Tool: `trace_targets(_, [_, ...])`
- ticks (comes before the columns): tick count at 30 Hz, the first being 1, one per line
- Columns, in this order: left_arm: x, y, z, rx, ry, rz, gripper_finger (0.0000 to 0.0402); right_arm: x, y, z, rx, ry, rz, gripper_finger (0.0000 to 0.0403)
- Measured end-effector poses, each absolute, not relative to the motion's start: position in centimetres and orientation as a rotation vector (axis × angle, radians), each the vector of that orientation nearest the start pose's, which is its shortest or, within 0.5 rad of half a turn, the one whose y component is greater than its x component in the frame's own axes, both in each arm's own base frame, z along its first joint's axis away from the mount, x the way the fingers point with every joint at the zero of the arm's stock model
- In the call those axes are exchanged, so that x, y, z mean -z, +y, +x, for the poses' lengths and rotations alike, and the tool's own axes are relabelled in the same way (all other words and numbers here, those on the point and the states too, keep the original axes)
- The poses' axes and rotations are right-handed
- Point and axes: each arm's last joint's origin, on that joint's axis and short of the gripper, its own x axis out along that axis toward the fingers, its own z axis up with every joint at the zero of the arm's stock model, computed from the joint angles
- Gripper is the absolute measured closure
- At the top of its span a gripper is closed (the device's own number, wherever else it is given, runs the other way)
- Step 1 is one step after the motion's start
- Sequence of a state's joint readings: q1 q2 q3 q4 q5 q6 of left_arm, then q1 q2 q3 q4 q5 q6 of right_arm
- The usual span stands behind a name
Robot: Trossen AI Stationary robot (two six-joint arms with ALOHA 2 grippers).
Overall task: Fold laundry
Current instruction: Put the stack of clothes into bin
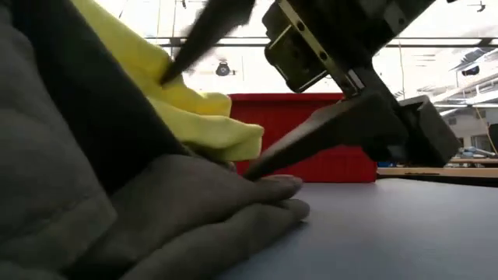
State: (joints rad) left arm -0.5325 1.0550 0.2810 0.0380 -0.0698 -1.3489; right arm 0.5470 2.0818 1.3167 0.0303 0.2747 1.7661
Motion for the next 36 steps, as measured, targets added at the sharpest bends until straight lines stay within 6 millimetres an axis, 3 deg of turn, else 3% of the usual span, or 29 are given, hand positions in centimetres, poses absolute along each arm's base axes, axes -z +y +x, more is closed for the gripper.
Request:
trace_targets(5, [-14.1, -9.1, 15.6, -0.07, 0.863, -1.022, 0.026, -12.0, 23.0, 38.5, 0.34, 0.702, 1.444, 0.0081])
trace_targets(8, [-14.0, -9.2, 15.5, -0.064, 0.879, -1.024, 0.0255, -11.8, 23.0, 38.6, 0.342, 0.731, 1.504, 0.0076])
trace_targets(12, [-13.9, -9.4, 15.5, -0.05, 0.901, -1.025, 0.0239, -13.2, 23.5, 37.3, 0.433, 0.658, 1.453, 0.0081])
trace_targets(16, [-13.9, -9.4, 15.4, -0.05, 0.904, -1.024, 0.0228, -15.1, 23.4, 35.3, 0.528, 0.707, 1.38, 0.0089])
trace_targets(22, [-13.9, -9.4, 15.5, -0.055, 0.893, -1.009, 0.0228, -14.9, 24.3, 33.6, 0.583, 0.775, 1.33, 0.0091])
trace_targets(29, [-13.8, -9.2, 15.5, -0.094, 0.854, -0.971, 0.0228, -13.1, 24.5, 36.2, 0.437, 0.705, 1.395, 0.0086])
trace_targets(36, [-13.8, -9.2, 15.5, -0.08, 0.85, -0.924, 0.0228, -11.1, 22.2, 39.1, 0.421, 0.586, 1.437, 0.0085])
